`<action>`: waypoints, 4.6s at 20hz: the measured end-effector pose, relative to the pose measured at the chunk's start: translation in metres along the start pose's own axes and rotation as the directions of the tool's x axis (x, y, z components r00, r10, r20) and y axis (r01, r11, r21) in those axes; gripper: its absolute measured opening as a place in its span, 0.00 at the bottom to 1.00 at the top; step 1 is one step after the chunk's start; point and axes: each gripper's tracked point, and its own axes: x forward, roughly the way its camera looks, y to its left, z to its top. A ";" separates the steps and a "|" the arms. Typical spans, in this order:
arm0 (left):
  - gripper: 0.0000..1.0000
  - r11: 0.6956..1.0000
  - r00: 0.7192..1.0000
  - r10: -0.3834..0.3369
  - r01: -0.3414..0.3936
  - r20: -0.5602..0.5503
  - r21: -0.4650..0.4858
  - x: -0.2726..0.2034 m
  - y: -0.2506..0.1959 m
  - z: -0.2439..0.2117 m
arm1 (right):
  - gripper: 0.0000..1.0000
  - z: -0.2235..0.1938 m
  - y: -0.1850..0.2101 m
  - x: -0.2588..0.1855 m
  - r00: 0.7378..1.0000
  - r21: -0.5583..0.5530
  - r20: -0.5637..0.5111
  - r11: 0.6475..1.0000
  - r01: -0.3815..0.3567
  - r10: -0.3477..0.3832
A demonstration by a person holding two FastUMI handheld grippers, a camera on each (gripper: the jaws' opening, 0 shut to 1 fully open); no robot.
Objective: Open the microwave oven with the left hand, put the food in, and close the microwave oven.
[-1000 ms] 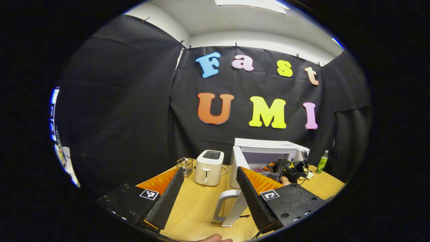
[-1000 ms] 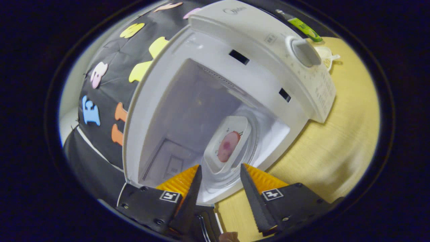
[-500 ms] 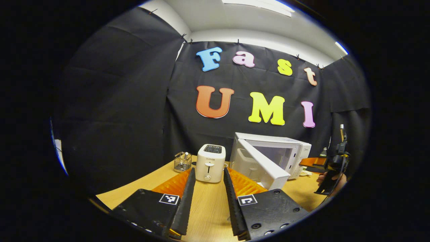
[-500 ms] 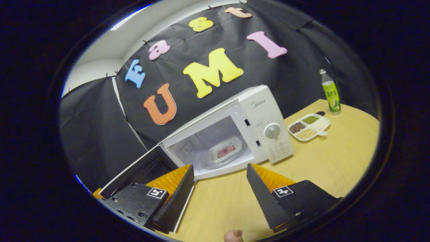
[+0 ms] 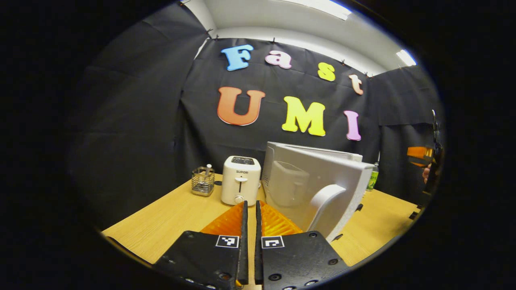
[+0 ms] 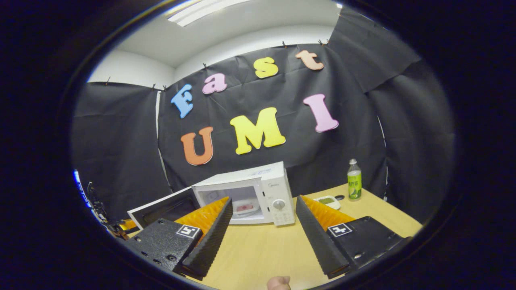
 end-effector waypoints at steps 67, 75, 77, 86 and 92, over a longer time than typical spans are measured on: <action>0.00 0.951 0.952 -0.287 0.296 -0.102 0.093 0.312 -0.294 -0.046 | 1.00 -0.017 -0.149 -0.026 0.998 0.019 -0.057 0.999 0.041 -0.040; 0.00 0.975 0.968 -0.216 0.220 -0.127 0.020 0.282 -0.287 -0.046 | 0.91 -0.025 -0.139 -0.033 0.993 -0.005 -0.095 0.997 0.073 -0.073; 0.01 0.971 0.960 -0.239 0.241 -0.143 -0.009 0.258 -0.286 -0.043 | 0.91 -0.027 -0.131 -0.036 0.992 0.001 -0.105 0.997 0.071 -0.071; 0.81 0.999 0.990 0.005 0.001 -0.137 0.048 0.132 -0.228 0.016 | 0.91 0.006 -0.094 -0.057 0.992 -0.043 -0.073 0.994 0.096 -0.099; 0.83 0.992 0.992 0.116 -0.113 -0.054 0.064 0.041 -0.210 0.097 | 1.00 0.044 -0.058 -0.072 0.994 -0.046 -0.041 0.994 0.102 -0.104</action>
